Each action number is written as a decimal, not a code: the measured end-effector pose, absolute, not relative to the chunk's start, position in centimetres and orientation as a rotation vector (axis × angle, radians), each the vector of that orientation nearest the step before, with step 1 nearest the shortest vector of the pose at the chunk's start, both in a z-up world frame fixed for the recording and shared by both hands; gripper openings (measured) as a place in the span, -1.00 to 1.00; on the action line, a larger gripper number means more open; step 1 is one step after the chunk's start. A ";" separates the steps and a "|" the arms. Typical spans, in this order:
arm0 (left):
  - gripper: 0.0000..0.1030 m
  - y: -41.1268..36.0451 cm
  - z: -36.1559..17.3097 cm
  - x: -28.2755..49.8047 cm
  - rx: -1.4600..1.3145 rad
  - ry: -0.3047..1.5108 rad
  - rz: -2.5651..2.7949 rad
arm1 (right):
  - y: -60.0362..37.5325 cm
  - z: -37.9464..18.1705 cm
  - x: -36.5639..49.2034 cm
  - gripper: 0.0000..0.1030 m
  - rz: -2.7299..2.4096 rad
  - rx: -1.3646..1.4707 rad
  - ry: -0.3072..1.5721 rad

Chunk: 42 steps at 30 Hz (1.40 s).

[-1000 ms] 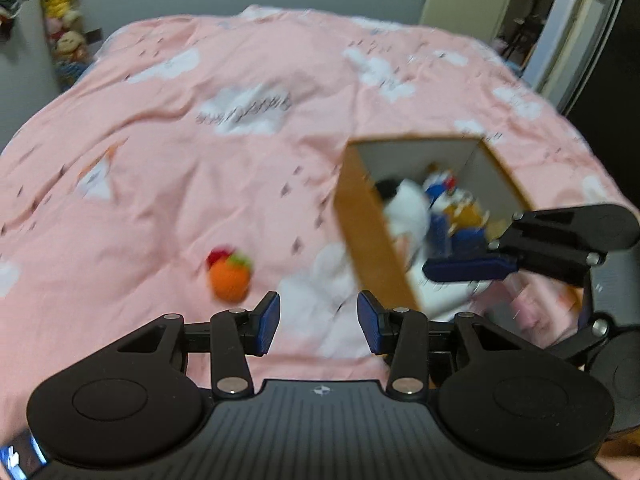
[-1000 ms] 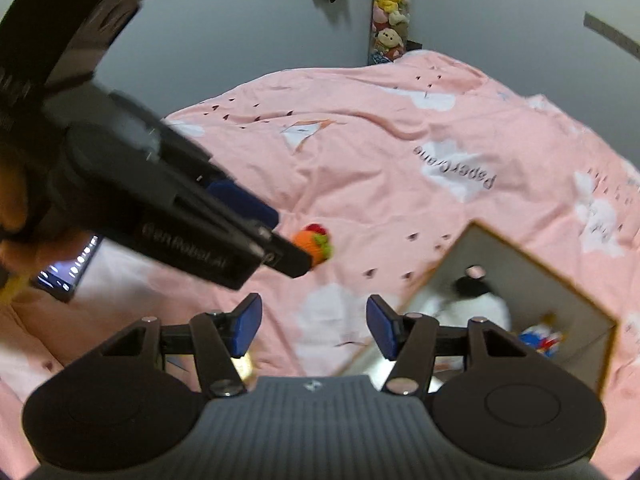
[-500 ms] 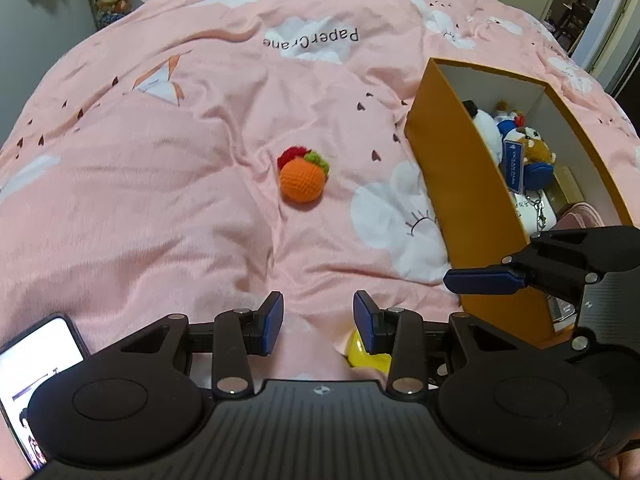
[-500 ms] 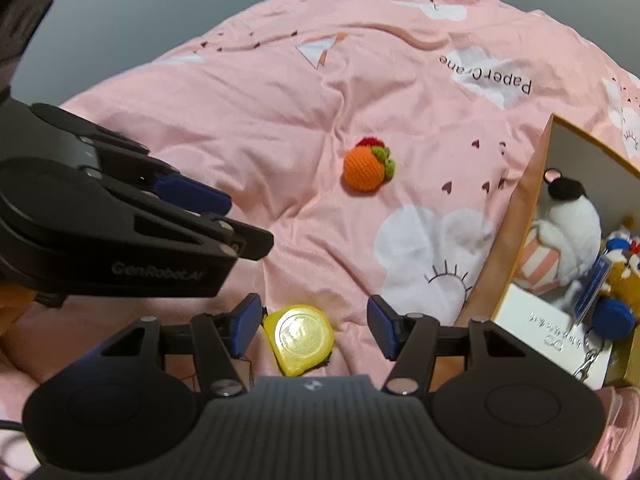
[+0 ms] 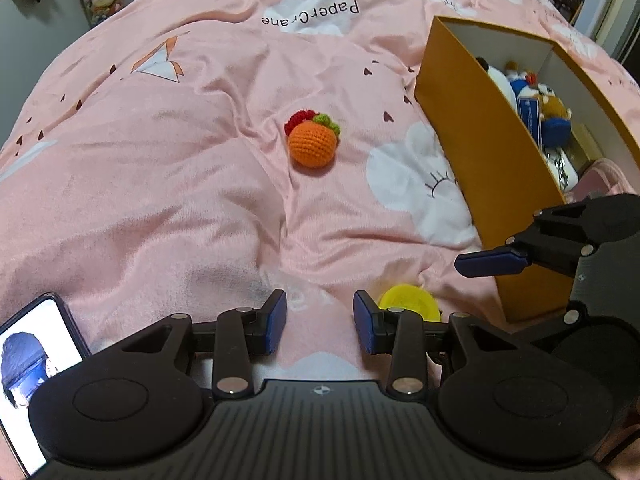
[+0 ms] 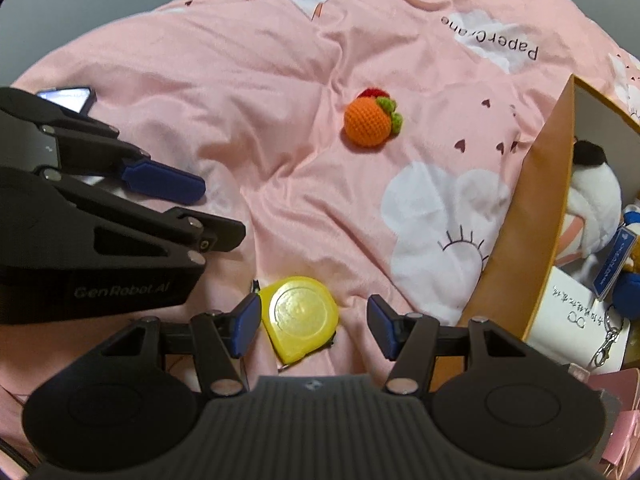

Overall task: Organize objects
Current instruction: 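Lower the right gripper onto the yellow tape measure and grasp it, then lift the tape measure with the right gripper while the left grasps the orange crochet fruit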

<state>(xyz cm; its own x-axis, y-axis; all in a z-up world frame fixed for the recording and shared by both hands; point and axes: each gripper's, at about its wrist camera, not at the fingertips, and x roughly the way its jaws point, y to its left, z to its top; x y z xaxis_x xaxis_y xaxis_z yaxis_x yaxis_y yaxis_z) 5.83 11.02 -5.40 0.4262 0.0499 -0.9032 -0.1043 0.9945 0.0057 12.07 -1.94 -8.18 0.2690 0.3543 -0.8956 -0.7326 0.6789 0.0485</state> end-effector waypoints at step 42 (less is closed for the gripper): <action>-0.14 10.6 -6.7 5.5 -0.002 1.144 0.111 | 0.0 -11.3 12.3 0.05 0.811 -0.462 1.103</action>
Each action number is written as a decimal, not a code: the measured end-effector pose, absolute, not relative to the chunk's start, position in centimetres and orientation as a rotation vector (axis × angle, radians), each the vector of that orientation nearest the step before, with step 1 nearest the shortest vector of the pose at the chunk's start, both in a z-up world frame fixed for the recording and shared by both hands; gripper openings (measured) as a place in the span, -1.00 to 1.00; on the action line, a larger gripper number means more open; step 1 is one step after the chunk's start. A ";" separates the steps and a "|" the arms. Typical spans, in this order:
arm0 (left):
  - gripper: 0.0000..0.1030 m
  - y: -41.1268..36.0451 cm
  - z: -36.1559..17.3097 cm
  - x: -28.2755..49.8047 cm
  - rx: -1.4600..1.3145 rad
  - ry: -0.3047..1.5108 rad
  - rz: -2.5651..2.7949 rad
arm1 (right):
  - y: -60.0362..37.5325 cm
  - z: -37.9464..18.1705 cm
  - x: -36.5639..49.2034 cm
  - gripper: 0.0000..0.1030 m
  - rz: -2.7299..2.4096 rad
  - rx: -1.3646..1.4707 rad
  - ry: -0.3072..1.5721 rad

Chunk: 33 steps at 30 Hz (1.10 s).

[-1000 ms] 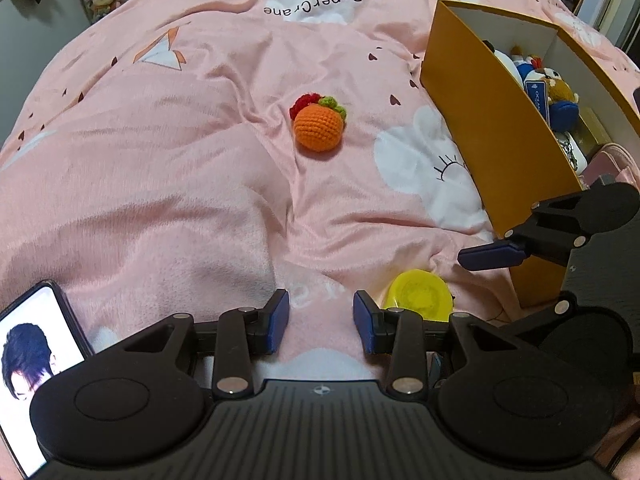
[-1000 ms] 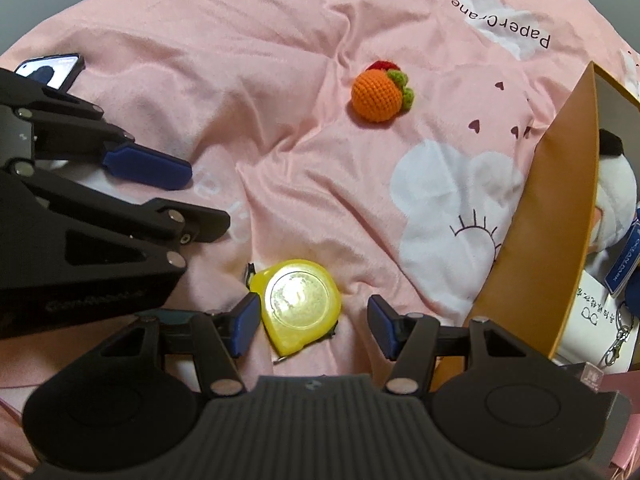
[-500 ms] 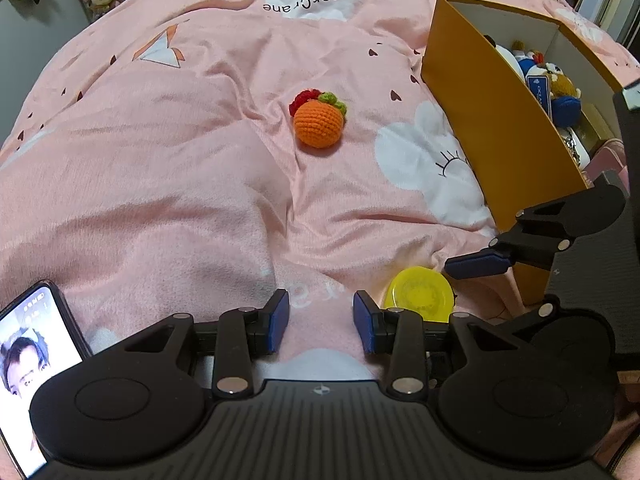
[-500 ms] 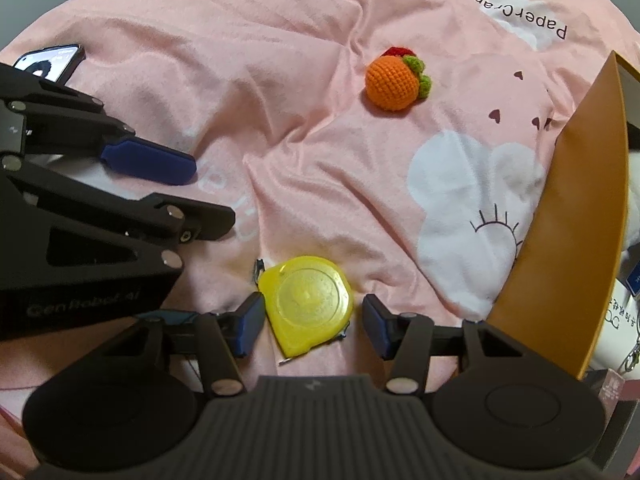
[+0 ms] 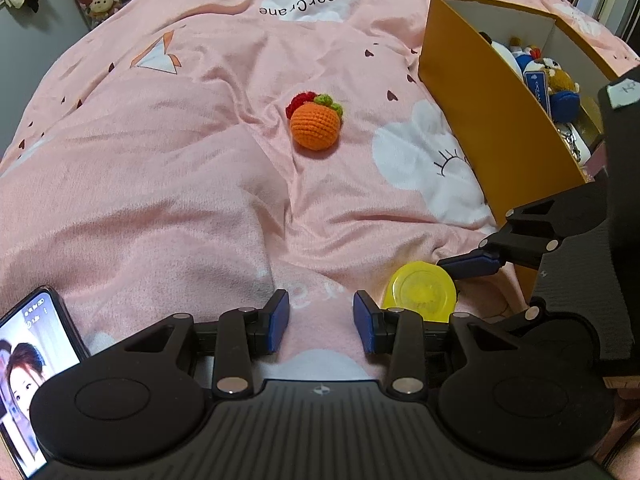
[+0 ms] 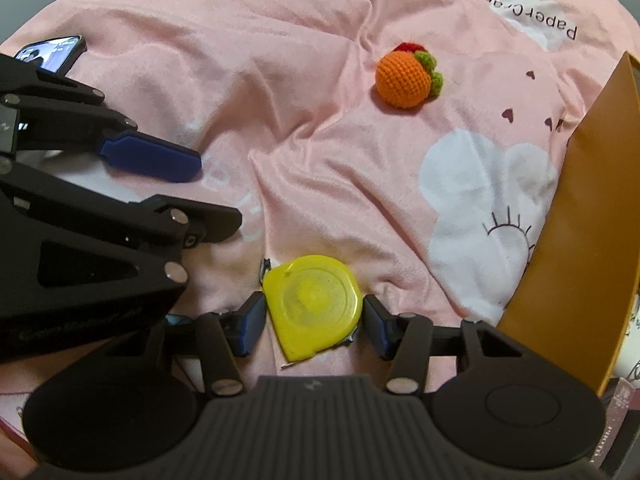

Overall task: Organize objects
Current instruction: 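Lift the tape measure with the right gripper while the left grasps the orange crochet fruit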

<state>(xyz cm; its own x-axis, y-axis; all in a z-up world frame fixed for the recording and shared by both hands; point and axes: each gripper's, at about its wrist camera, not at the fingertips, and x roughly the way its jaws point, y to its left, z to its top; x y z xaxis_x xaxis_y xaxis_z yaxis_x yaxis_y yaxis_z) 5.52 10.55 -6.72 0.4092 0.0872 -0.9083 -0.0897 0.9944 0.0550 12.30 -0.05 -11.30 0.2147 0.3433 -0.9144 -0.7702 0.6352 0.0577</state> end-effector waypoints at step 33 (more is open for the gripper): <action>0.18 13.4 -0.9 14.9 0.242 0.997 -0.164 | -11.4 2.2 19.6 0.06 0.607 -0.286 0.810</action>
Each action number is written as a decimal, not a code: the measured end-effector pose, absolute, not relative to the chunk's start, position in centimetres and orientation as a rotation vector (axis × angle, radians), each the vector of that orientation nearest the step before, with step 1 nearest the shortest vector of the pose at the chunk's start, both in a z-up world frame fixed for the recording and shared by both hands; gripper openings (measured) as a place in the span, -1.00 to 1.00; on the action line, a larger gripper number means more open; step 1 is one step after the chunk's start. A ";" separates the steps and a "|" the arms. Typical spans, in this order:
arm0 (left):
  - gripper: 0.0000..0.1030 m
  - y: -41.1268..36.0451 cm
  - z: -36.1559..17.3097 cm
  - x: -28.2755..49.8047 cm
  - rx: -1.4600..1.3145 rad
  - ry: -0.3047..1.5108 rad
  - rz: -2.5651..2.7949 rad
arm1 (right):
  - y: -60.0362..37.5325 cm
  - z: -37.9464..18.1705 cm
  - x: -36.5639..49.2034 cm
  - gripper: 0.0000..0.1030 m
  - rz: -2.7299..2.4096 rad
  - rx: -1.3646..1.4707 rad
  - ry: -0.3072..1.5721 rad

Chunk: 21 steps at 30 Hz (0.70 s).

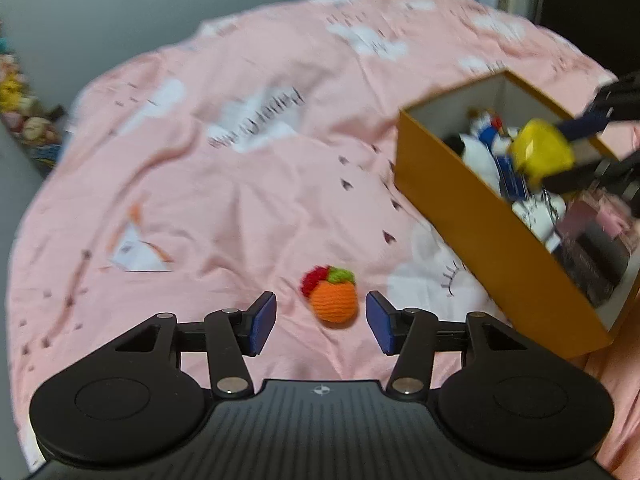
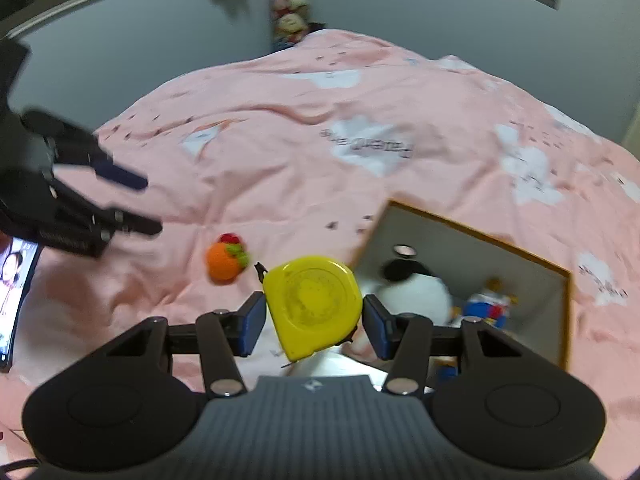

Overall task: Organize objects
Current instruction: 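Lift the tape measure with the right gripper while the left grasps the orange crochet fruit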

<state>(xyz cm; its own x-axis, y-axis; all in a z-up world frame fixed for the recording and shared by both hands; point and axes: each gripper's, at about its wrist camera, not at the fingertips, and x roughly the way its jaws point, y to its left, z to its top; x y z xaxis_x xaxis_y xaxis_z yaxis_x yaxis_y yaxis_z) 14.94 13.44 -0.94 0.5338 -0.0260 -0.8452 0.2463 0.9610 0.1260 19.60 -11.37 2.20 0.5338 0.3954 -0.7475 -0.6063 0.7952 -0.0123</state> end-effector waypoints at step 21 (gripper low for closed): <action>-0.16 14.5 -9.1 20.7 0.078 1.156 -0.116 | -19.5 -3.7 19.9 0.06 0.482 -0.076 0.986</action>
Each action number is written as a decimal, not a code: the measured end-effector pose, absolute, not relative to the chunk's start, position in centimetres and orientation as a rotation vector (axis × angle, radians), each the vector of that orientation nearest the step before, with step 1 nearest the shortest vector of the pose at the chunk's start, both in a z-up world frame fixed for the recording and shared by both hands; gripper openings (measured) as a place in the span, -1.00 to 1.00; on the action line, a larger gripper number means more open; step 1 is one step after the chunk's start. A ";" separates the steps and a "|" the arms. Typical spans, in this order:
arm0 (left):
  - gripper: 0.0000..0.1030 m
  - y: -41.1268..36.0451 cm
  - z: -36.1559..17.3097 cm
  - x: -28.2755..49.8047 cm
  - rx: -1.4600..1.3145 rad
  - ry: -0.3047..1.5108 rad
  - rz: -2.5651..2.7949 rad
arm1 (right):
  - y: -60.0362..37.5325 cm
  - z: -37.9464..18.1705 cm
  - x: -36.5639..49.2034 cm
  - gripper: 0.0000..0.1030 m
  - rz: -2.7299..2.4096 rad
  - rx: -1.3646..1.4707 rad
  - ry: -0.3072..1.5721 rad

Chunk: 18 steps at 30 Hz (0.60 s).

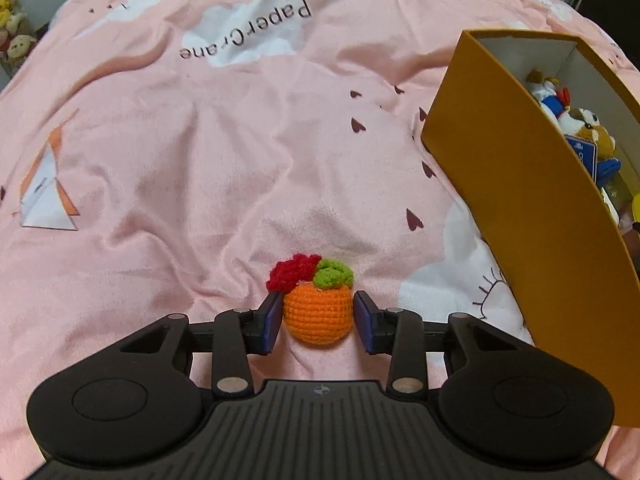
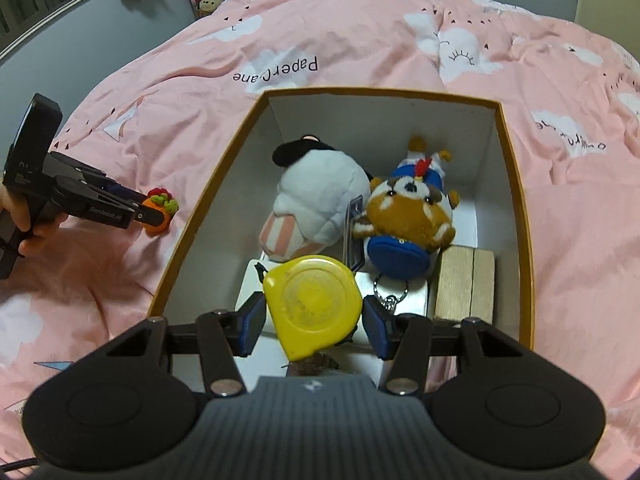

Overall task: Organize objects
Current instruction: 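Lift the tape measure with the right gripper while the left grasps the orange crochet fruit, then lower the tape measure into the box and open the right gripper while the left carries the fruit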

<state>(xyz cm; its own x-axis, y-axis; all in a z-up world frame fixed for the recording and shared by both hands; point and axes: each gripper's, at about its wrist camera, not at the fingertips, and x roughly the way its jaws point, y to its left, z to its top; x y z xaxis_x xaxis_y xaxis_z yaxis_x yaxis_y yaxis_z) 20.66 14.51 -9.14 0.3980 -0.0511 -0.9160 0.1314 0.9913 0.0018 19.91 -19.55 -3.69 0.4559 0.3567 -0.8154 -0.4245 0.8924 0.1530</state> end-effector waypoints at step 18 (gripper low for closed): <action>-0.16 4.0 1.9 14.5 0.158 0.976 -0.505 | -15.5 -5.0 18.5 0.06 0.791 -0.259 1.121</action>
